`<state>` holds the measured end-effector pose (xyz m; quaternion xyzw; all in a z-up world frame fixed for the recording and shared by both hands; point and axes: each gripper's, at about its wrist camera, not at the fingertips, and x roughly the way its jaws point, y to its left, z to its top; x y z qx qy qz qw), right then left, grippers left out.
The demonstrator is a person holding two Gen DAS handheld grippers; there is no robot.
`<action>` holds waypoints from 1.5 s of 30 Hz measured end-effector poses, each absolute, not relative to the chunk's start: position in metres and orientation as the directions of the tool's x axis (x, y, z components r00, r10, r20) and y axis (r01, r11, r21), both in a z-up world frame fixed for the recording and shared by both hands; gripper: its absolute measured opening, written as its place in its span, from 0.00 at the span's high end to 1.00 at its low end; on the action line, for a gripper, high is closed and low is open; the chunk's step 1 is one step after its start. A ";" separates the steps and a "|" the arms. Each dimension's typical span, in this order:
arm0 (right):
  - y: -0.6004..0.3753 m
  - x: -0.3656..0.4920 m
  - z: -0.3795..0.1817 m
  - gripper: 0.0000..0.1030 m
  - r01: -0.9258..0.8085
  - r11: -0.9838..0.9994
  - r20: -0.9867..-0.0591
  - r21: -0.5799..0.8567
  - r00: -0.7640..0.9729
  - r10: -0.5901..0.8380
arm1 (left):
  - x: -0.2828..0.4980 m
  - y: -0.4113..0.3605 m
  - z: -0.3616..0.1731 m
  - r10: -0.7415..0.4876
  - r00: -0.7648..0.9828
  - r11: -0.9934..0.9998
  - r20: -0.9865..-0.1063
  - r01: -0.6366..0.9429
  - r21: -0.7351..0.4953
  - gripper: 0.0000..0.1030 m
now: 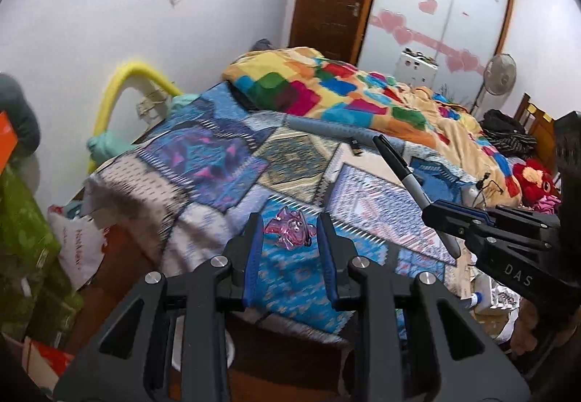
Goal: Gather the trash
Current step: 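Carry the clip with the left tool while the right tool carries the marker to the bucket, then open the left tool over the bucket while the right tool opens to drop the marker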
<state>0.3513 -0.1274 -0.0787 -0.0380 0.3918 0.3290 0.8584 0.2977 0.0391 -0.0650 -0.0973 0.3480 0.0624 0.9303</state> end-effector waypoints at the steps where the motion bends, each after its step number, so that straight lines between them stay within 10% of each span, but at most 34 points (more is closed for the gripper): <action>1: -0.119 0.345 -0.080 0.90 -0.605 0.772 -0.700 0.194 0.466 0.541 | 0.290 0.047 -0.067 0.060 0.746 0.971 -0.663 -0.198 -0.135 0.71; 45: 0.107 0.274 -0.277 0.90 -0.776 0.580 -0.947 0.247 -0.068 0.313 | 0.214 0.211 -0.288 -0.017 0.332 0.869 -0.943 -0.463 -0.178 0.71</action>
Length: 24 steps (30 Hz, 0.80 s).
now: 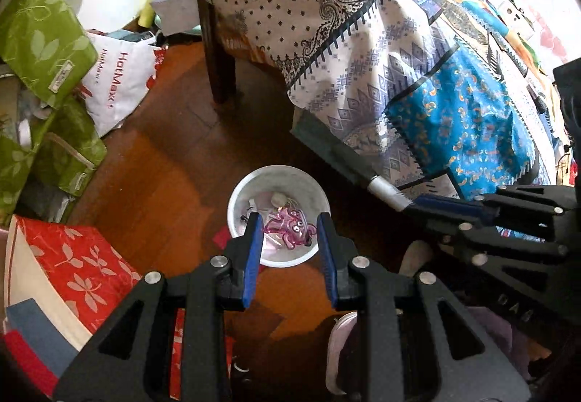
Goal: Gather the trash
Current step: 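Open the left tool over the bucket while the right tool opens to drop the marker, then move both open tools back over the bed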
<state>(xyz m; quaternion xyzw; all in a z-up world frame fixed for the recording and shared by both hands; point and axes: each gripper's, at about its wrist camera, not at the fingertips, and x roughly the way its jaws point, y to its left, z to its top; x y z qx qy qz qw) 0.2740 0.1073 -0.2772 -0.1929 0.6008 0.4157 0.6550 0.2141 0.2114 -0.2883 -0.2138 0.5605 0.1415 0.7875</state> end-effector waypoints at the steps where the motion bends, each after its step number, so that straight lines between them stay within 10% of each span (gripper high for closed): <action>1: 0.111 0.276 -0.280 0.90 -0.775 0.579 -0.948 0.252 -0.076 0.310 | 0.218 0.213 -0.291 -0.024 0.326 0.868 -0.945 -0.462 -0.181 0.71; 24: 0.092 0.279 -0.260 0.87 -0.776 0.577 -0.943 0.256 -0.068 0.327 | 0.184 0.221 -0.262 0.051 0.348 0.817 -0.936 -0.553 -0.161 0.71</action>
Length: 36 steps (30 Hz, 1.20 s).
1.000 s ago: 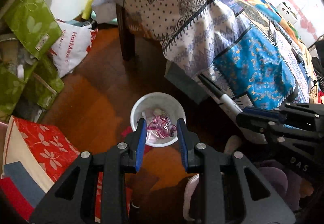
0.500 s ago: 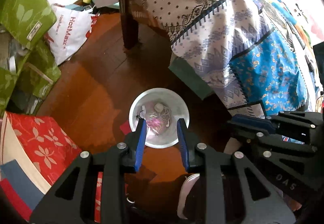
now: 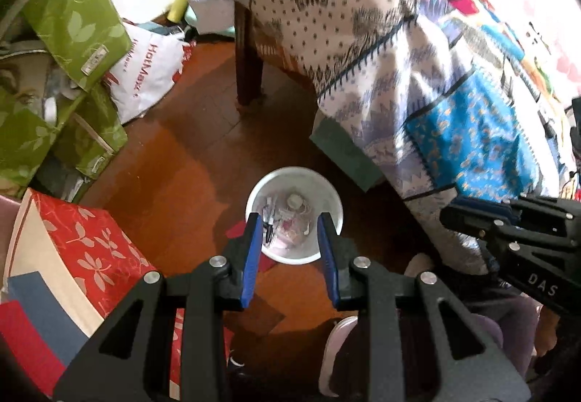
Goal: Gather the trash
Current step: 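Move both open tools back over the bed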
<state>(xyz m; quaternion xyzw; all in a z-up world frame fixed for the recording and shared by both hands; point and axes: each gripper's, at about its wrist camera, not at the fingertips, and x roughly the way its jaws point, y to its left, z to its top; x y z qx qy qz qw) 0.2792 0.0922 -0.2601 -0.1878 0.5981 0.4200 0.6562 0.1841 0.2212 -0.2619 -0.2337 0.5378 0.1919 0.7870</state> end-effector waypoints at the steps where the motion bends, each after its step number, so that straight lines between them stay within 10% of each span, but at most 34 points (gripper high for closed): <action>1: 0.089 0.279 -0.255 0.87 -0.775 0.575 -0.939 0.262 -0.065 0.339 | 0.182 0.220 -0.255 0.060 0.358 0.816 -0.932 -0.555 -0.161 0.71; 20: -0.014 0.266 -0.113 0.86 -0.758 0.640 -0.763 0.130 0.336 0.553 | 0.182 0.133 -0.097 0.235 0.628 0.888 -0.742 -0.449 -0.099 0.71; 22: -0.030 0.271 -0.102 0.81 -0.740 0.659 -0.748 0.131 0.363 0.556 | 0.191 0.120 -0.086 0.229 0.651 0.900 -0.724 -0.425 -0.098 0.70; 24: -0.050 0.281 -0.094 0.50 -0.710 0.690 -0.732 0.139 0.396 0.555 | 0.203 0.106 -0.075 0.215 0.671 0.912 -0.710 -0.397 -0.099 0.59; 26: -0.073 0.288 -0.086 0.37 -0.678 0.722 -0.701 0.141 0.447 0.556 | 0.220 0.090 -0.067 0.216 0.679 0.921 -0.701 -0.380 -0.084 0.30; 36: -0.167 0.346 -0.083 0.37 -0.546 0.838 -0.679 0.018 0.608 0.411 | 0.317 0.020 -0.059 0.126 0.714 0.968 -0.688 -0.241 -0.073 0.26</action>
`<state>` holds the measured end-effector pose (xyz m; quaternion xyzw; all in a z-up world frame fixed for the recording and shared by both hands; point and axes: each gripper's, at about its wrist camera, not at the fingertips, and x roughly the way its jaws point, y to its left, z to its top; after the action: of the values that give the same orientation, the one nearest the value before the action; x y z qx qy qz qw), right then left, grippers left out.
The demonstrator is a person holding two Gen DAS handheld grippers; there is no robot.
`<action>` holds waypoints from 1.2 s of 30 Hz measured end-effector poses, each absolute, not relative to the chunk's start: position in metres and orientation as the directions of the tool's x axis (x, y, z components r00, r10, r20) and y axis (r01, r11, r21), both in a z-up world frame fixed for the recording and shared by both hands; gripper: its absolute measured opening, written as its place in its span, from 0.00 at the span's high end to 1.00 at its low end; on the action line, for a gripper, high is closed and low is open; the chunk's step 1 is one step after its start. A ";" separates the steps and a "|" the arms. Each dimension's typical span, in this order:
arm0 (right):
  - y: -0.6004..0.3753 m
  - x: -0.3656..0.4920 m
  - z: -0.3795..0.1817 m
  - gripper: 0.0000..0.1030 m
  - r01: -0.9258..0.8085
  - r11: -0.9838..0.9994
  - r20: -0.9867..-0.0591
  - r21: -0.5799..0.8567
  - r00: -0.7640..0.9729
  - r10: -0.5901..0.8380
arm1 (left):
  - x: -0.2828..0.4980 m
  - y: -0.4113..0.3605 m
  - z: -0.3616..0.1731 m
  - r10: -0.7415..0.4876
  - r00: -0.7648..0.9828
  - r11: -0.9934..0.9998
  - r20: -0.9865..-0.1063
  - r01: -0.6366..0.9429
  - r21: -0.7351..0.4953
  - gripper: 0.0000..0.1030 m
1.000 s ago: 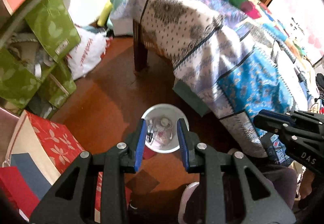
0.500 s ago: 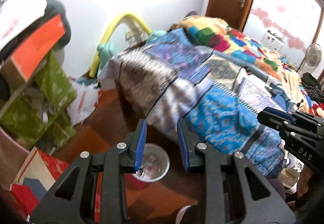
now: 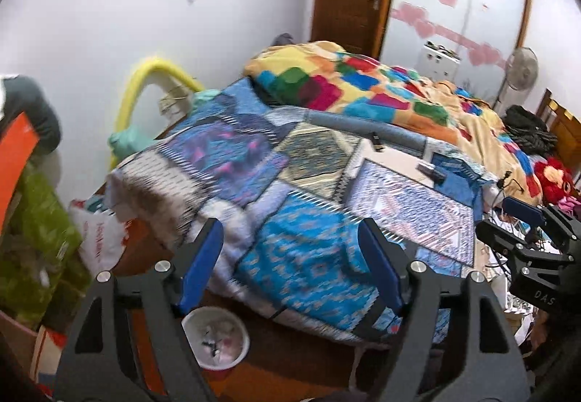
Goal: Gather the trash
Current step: 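Move both open tools back over the bed, then grasp the black TRAINER box with the left tool while the right tool grasps the purple bottle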
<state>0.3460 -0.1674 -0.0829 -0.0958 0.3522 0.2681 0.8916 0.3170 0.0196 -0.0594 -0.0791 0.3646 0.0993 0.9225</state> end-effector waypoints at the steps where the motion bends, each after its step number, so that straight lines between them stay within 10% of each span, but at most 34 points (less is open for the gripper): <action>1: -0.174 0.350 -0.083 0.37 -0.537 0.843 -0.680 0.015 0.613 0.402 | 0.331 0.012 -0.060 0.106 0.717 0.971 -0.689 -0.223 -0.082 0.26; 36: -0.287 0.616 -0.222 0.38 -0.378 0.920 -0.759 0.106 0.566 0.321 | 0.721 -0.111 -0.236 0.029 0.601 0.998 -0.799 -0.057 -0.006 0.28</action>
<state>0.6157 -0.2871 -0.2217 -0.0341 0.4216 0.1977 0.8843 0.7209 -0.1114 -0.2357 -0.0157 0.4460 0.0243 0.8946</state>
